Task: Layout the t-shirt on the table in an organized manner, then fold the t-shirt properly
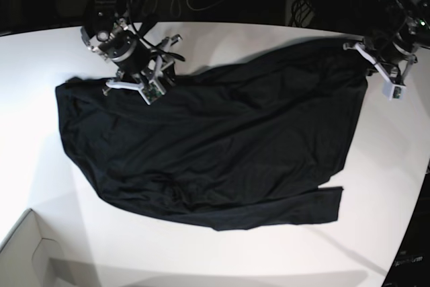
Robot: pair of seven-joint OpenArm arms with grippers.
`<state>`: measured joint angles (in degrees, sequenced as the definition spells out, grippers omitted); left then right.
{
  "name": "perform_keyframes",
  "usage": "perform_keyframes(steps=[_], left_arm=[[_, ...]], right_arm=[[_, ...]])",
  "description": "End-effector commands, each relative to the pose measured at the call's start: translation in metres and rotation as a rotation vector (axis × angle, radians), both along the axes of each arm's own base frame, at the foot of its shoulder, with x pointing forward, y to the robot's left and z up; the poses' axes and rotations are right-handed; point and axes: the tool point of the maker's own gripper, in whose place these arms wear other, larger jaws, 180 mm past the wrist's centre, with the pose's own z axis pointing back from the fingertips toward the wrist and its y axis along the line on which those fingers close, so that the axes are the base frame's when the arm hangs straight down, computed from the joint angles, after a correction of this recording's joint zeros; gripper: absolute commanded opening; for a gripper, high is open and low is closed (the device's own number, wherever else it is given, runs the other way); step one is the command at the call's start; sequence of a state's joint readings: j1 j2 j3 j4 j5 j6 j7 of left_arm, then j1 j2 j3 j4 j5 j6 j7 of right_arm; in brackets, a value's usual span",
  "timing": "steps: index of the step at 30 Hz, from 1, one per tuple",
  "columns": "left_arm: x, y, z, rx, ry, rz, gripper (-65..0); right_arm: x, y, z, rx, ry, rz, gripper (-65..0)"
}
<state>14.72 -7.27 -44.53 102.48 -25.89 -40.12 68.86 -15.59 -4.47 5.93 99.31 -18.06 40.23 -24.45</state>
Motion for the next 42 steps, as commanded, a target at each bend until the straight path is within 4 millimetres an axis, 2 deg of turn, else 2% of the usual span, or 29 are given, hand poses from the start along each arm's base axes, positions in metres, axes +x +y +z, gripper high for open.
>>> perform_keyframes(steps=[1, 6, 16, 22, 26, 33, 37, 42], left_arm=[[0.006, 0.003, 0.008, 0.009, -0.032, -0.002, -64.8], [0.006, 0.003, 0.008, 0.009, -0.032, -0.002, -64.8], [0.005, 0.004, 0.009, 0.010, -0.032, 0.002, -64.8], [0.005, 0.004, 0.009, 0.010, -0.032, 0.002, -64.8], [0.005, 0.004, 0.008, 0.012, -0.031, 0.002, -64.8], [0.005, 0.004, 0.008, 0.012, -0.031, 0.002, -64.8], [0.005, 0.004, 0.008, 0.011, -0.031, 0.001, -64.8], [0.005, 0.003, 0.008, 0.009, -0.029, 0.000, -64.8]], right_arm=[[0.008, 0.003, 0.011, 0.022, -0.044, -0.002, -35.2], [0.015, 0.003, 0.015, 0.022, -0.060, -0.002, -36.2], [0.019, 0.004, 0.004, 0.029, -0.033, -0.001, -52.9], [0.024, 0.003, 0.011, 0.027, -0.054, -0.001, -63.1], [0.030, 0.002, 0.026, 0.020, -0.100, -0.002, -65.0], [0.065, 0.000, 0.047, 0.017, -0.173, -0.004, -65.0], [0.092, 0.001, 0.068, 0.019, -0.238, -0.004, -65.0], [0.116, 0.002, 0.093, 0.025, -0.307, -0.005, -64.9]])
